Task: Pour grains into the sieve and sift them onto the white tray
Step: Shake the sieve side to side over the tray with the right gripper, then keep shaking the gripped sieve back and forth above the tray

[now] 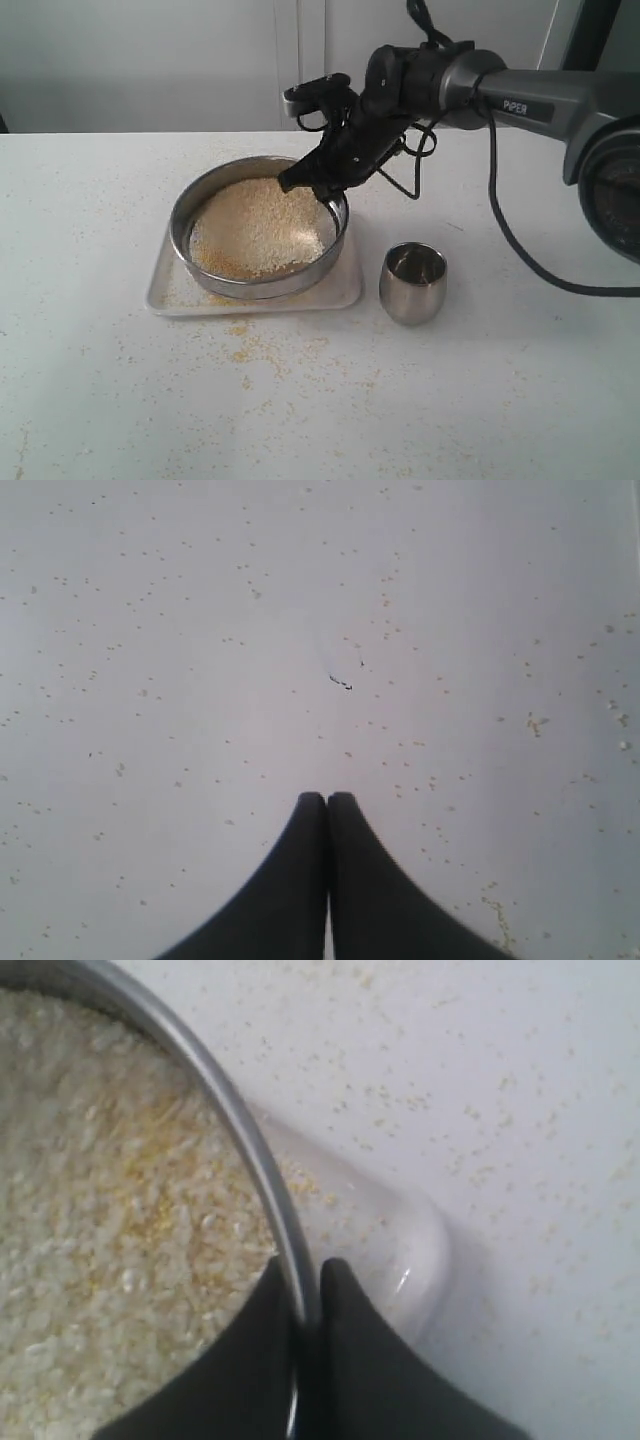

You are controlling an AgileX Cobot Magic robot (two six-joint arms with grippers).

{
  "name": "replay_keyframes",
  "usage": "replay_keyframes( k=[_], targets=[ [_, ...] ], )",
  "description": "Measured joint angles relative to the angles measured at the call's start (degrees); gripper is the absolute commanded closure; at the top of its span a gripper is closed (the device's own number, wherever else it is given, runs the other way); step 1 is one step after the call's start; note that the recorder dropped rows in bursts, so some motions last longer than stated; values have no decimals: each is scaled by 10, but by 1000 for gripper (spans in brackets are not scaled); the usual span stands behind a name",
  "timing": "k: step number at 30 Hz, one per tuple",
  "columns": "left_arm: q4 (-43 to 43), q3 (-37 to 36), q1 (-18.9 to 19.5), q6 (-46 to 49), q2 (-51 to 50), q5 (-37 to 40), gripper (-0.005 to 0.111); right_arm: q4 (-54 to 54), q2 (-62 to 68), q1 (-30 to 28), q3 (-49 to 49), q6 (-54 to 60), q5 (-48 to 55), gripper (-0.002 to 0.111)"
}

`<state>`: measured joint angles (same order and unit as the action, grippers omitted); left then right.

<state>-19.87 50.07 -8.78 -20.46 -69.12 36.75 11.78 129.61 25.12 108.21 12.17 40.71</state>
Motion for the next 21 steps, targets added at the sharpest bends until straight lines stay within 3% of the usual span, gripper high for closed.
replay_keyframes(
  k=[3, 5, 7, 9, 14, 18, 21],
  targets=[
    [0, 0, 0, 0, 0, 0, 107, 4, 6, -6, -1, -156, -12, 108],
    [0, 0, 0, 0, 0, 0, 107, 38, 7, -10, -1, -122, -32, 108],
    [0, 0, 0, 0, 0, 0, 107, 65, 6, -8, 1, 25, -13, 108],
    [0, 0, 0, 0, 0, 0, 107, 50, 4, -2, 1, 81, 14, 108],
    [0, 0, 0, 0, 1, 0, 107, -2, 8, -5, -3, -159, -12, 108],
    [0, 0, 0, 0, 1, 0, 107, 9, 6, -5, 0, 7, -18, 108],
    [0, 0, 0, 0, 1, 0, 107, -13, 5, 5, 0, -41, 0, 108]
  ],
)
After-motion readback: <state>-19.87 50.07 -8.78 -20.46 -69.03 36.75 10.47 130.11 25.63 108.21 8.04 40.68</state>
